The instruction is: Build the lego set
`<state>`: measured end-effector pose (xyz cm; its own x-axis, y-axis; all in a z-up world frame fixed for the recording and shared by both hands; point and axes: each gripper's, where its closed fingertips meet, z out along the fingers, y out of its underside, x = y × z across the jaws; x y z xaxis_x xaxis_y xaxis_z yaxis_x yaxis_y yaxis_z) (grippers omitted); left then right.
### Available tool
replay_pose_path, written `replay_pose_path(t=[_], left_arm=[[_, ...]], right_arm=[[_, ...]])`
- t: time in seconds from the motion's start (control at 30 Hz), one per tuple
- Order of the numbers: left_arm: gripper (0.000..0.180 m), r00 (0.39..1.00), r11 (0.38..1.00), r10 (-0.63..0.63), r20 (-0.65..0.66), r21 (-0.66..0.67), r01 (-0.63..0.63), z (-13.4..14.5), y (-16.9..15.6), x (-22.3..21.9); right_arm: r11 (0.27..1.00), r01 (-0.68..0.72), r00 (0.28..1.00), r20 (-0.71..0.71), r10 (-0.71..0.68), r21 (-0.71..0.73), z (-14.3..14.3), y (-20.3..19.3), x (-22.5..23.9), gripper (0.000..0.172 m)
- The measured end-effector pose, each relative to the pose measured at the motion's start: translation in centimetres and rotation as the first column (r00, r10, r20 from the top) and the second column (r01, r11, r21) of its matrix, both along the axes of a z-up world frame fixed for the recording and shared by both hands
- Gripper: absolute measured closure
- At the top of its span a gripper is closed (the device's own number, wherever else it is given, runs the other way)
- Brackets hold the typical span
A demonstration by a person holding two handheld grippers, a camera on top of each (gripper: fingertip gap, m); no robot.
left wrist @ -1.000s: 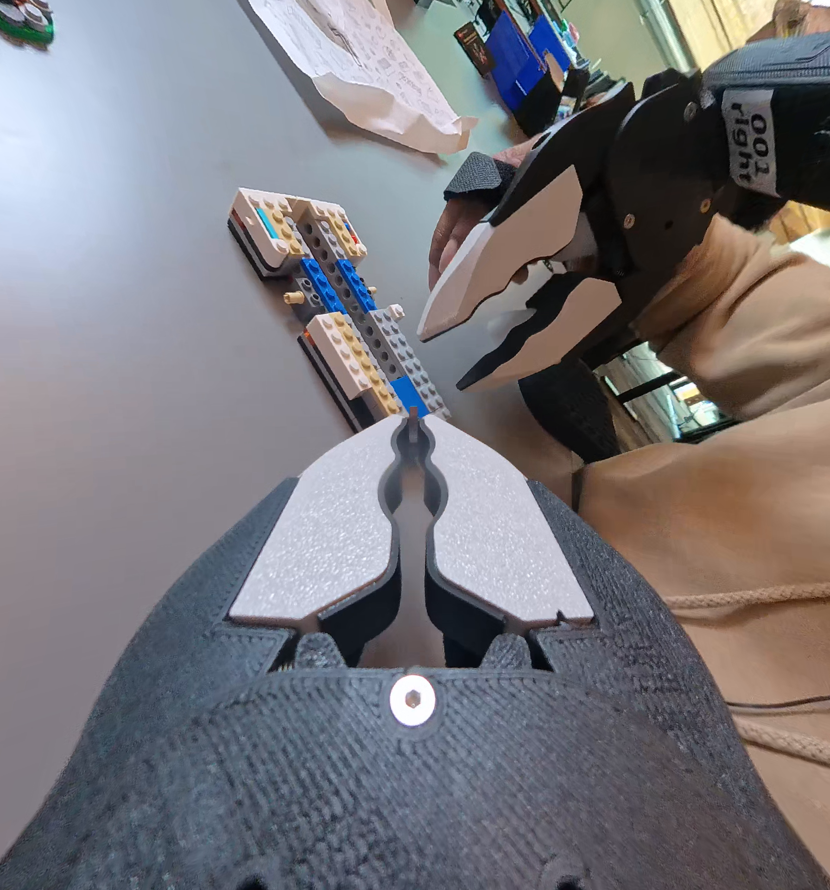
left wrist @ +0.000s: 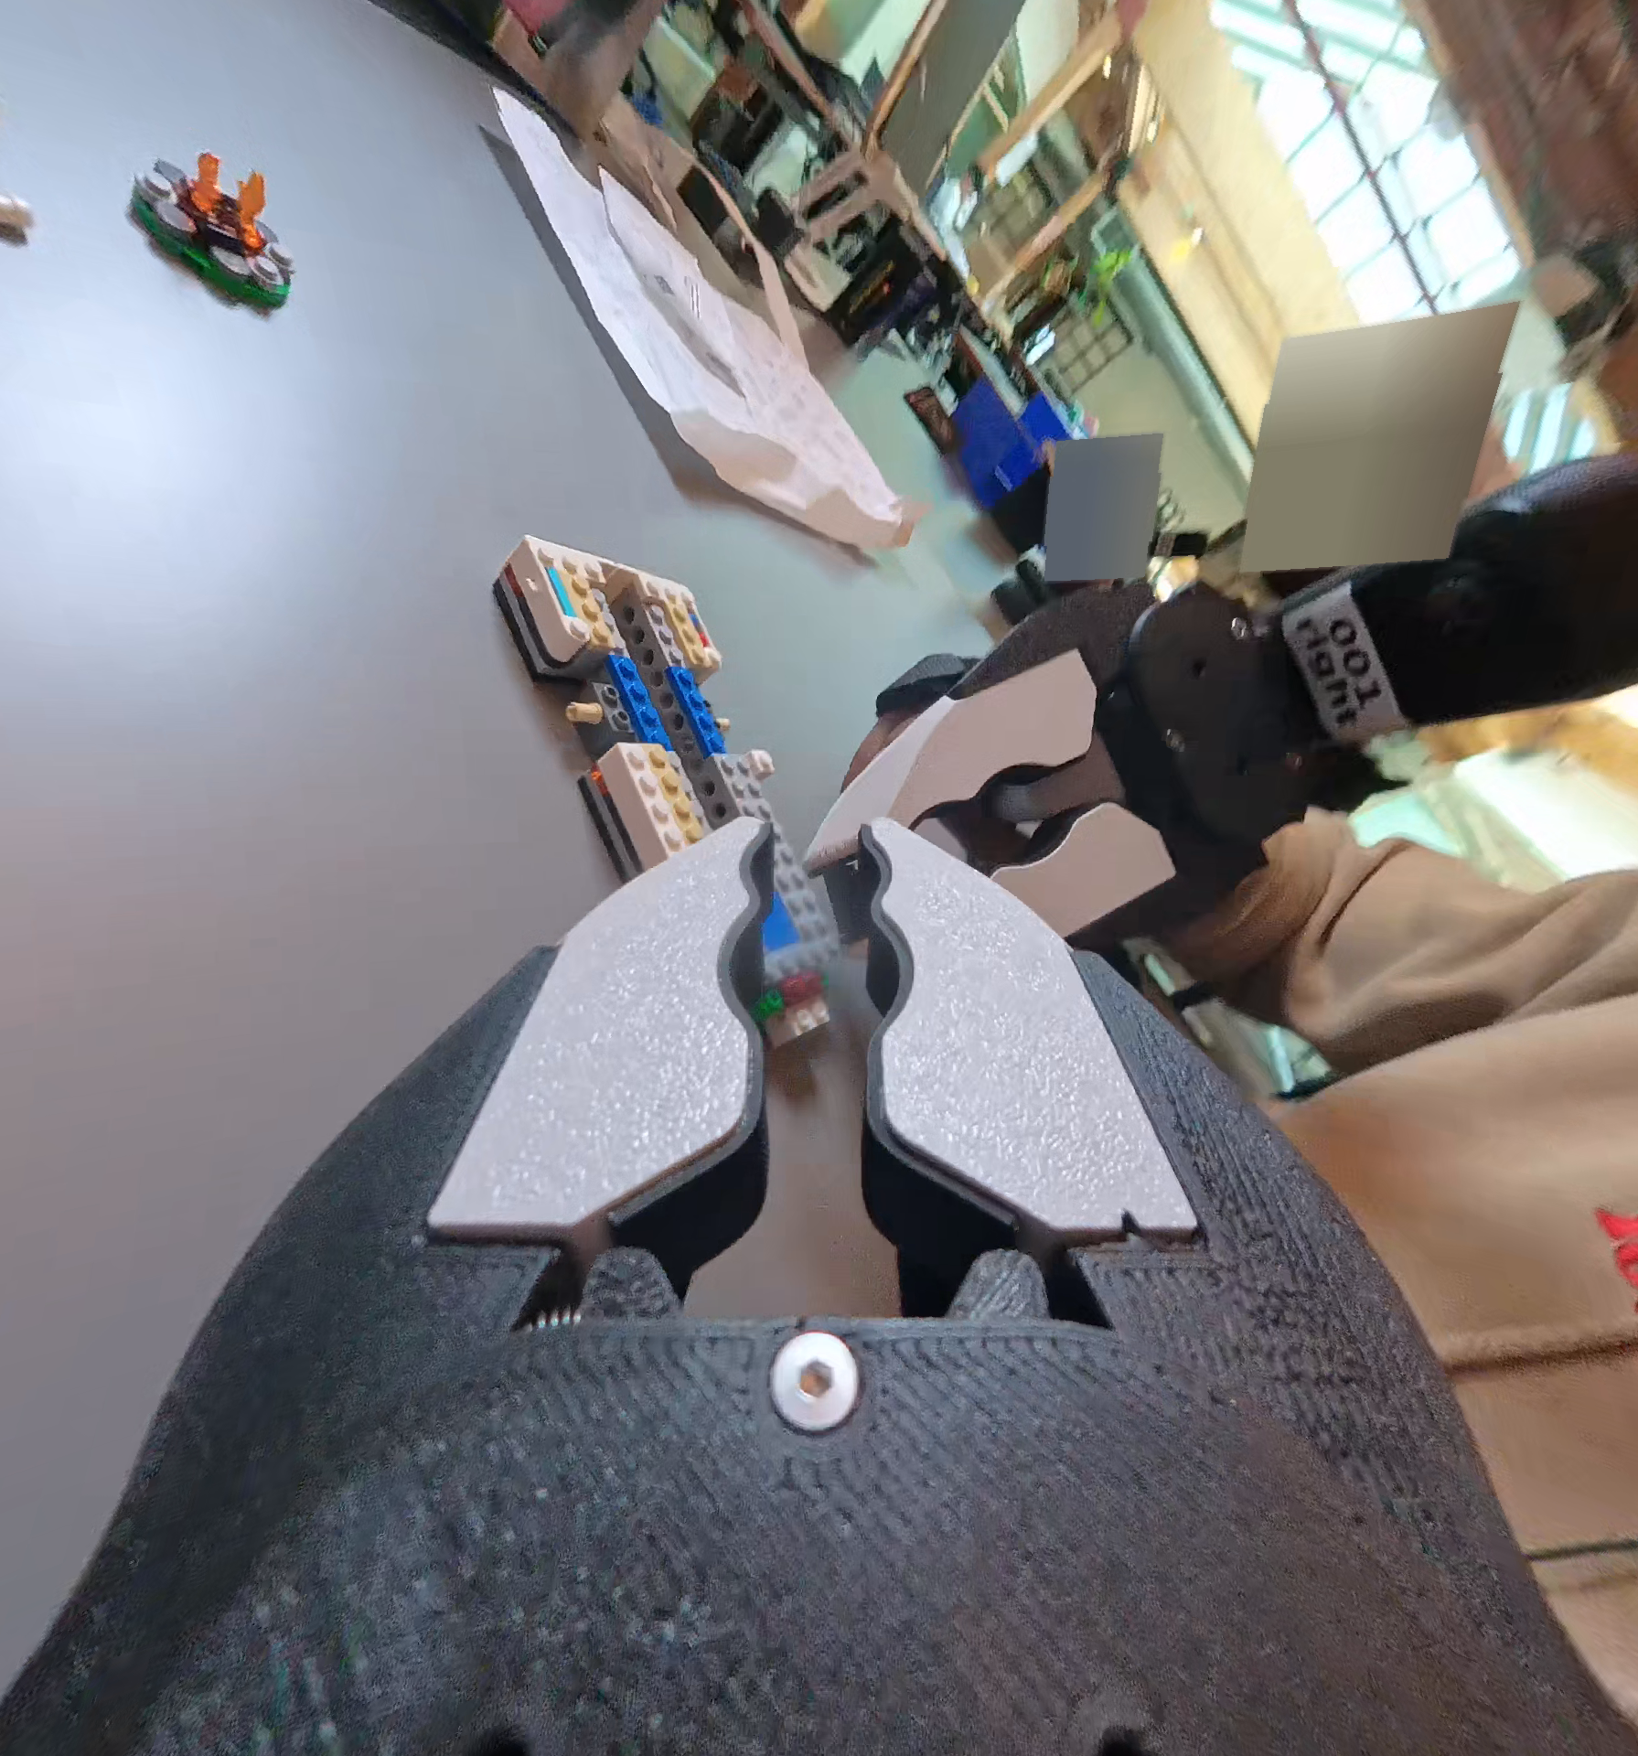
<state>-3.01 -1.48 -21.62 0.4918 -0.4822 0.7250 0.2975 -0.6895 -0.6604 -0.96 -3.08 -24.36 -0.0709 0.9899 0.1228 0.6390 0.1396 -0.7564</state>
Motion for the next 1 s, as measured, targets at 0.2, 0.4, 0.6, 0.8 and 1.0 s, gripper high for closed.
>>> replay_pose_path(t=[0.2,0.4,0.6,0.8,1.0], left_arm=[[0.166,0.915,0.975,-0.182,-0.360,0.057,0.217,-3.0,-1.0,0.4],[0.164,0.785,0.924,-0.305,-0.540,0.033,0.381,-5.3,-1.7,1.2],[0.166,0.783,0.910,-0.325,-0.530,0.048,0.411,-5.3,-1.8,1.9],[0.170,0.796,0.908,-0.330,-0.508,0.059,0.414,-5.2,-2.0,1.8],[0.170,0.802,0.907,-0.331,-0.498,0.066,0.415,-5.1,-1.9,1.7]], right_arm=[[0.999,-0.047,0.992,0.119,0.045,0.012,-1.8,-0.1,0.2,0.155],[0.999,-0.051,0.986,0.160,0.052,-0.009,-2.4,0.0,-0.1,0.155],[0.999,-0.044,0.985,0.167,0.045,-0.004,-2.3,0.0,-0.4,0.155],[0.999,-0.040,0.986,0.163,0.038,0.012,-2.3,0.1,-0.6,0.153],[0.999,-0.035,0.988,0.154,0.028,0.041,-2.2,0.3,-0.5,0.150]])
